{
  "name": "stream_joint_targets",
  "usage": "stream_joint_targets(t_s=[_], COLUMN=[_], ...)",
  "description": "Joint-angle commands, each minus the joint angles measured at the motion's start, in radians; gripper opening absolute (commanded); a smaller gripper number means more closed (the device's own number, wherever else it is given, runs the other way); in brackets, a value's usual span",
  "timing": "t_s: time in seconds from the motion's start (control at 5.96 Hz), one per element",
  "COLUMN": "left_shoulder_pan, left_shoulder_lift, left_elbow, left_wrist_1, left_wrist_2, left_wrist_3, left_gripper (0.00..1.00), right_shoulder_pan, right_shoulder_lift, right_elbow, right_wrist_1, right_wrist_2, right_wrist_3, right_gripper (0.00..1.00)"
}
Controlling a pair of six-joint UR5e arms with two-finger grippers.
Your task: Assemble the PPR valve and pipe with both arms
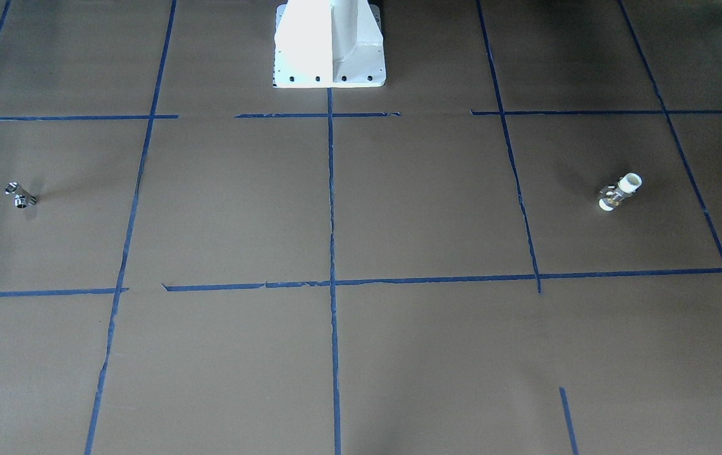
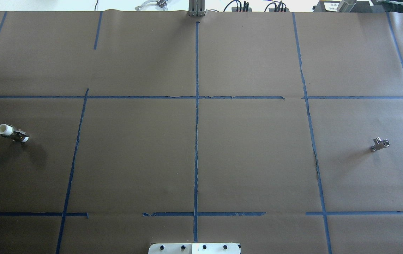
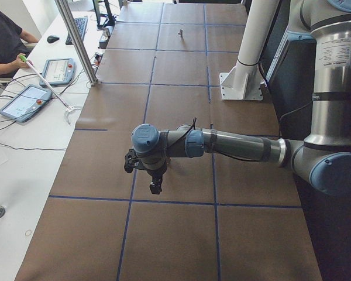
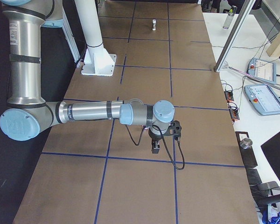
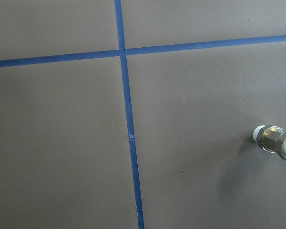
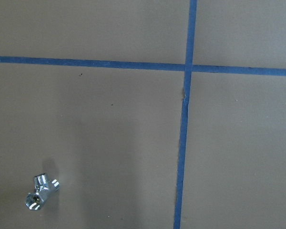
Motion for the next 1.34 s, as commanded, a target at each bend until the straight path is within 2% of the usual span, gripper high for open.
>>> stream_joint_targets(t_s=[0.0, 0.17, 0.5, 0.67, 1.01, 1.18], left_shoulder_pan=[0.046, 0.095, 0.232, 0.302, 0.429, 0.474], left_shoulder_lift=[0.001, -0.004, -0.002, -0.001, -0.001, 0.001], left_elbow=[0.015, -0.007, -0.004, -0.007, -0.007, -0.007], left_wrist_1=[-0.113, -0.121, -0.335, -0.403, -0.506, -0.540], left_wrist_2=[0.002, -0.006, 0.008, 0.014, 0.098, 0.143], left_wrist_3=[-0.007, -0.053, -0.348, -0.490, -0.742, -0.810], left_gripper=[1.00, 1.00, 1.00, 1.00, 1.00, 1.00], right_shoulder_pan=[-0.002, -0.002, -0.032, -0.051, -0.051, -0.051], right_shoulder_lift=[0.008, 0.002, 0.003, 0.003, 0.003, 0.003], right_elbow=[-0.002, 0.002, 0.033, 0.060, 0.080, 0.082], right_wrist_1=[0.001, 0.002, 0.004, 0.002, 0.002, 0.002], right_wrist_2=[0.003, 0.006, 0.008, 0.005, 0.009, 0.012], right_wrist_3=[0.001, -0.005, -0.015, -0.007, -0.004, -0.004], right_gripper=[1.00, 1.00, 1.00, 1.00, 1.00, 1.00])
